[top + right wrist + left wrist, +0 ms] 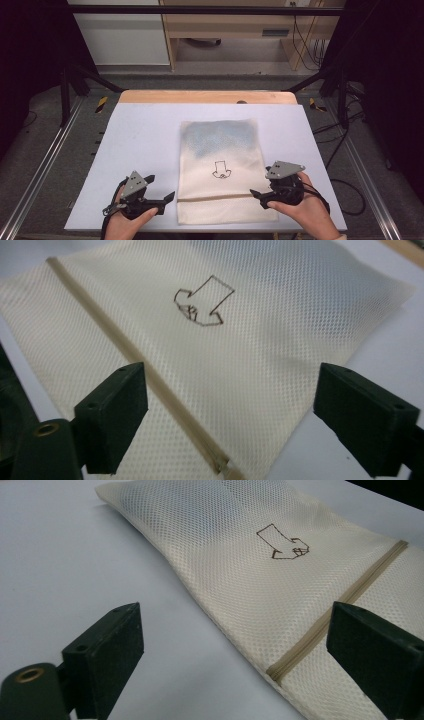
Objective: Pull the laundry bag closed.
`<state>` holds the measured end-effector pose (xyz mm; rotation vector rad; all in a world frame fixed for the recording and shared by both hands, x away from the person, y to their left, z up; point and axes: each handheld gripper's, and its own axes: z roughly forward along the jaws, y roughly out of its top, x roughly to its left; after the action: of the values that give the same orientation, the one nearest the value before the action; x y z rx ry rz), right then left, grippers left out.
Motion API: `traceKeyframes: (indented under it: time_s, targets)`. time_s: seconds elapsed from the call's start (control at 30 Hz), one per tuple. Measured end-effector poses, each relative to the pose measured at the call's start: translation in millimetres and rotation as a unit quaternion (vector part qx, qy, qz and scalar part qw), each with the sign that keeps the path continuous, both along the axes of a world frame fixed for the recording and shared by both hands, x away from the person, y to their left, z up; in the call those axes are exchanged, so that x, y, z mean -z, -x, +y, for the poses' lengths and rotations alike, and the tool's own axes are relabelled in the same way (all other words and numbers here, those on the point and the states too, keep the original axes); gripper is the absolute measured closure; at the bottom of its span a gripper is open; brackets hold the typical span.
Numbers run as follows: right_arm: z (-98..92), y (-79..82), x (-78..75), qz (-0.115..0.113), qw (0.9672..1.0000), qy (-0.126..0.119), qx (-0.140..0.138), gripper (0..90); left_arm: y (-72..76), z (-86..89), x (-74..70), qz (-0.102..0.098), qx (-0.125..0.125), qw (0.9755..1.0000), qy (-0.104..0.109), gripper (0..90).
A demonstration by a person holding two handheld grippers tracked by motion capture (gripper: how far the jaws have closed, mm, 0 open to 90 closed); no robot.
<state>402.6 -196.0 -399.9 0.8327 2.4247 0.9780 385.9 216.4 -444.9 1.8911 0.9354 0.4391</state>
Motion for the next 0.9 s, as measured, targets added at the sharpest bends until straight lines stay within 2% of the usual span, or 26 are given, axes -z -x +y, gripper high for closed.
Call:
traceKeyframes:
  time_s: [0.1,0.3,0.53,0.67,0.9]
  targets:
    - [6.1,-2.5,-4.6,-0.007,0.9999,-0.013,0.008,7.8,-1.6,3.2,-2.4,-0.011,-0.009,0.9999,-0.003,4.5]
    - [17.1,-8.3,-13.0,-0.034,0.9988,-0.034,0.01,6.6,-5.0,8.2,-4.9,-0.023,-0.021,0.9995,-0.009,4.0]
    - [27.4,-13.2,-18.1,-0.047,0.9974,-0.053,0.015,6.2,-8.2,13.2,-7.7,-0.035,-0.031,0.9988,-0.014,3.9]
    - [33.6,-16.7,-19.6,-0.052,0.9968,-0.057,0.02,5.9,-12.4,16.7,-9.7,-0.045,-0.04,0.9979,-0.025,3.8]
    - [41.0,-25.5,-24.0,-0.073,0.9933,-0.079,0.041,5.9,-21.7,25.7,-15.3,-0.057,-0.057,0.9963,-0.028,3.4]
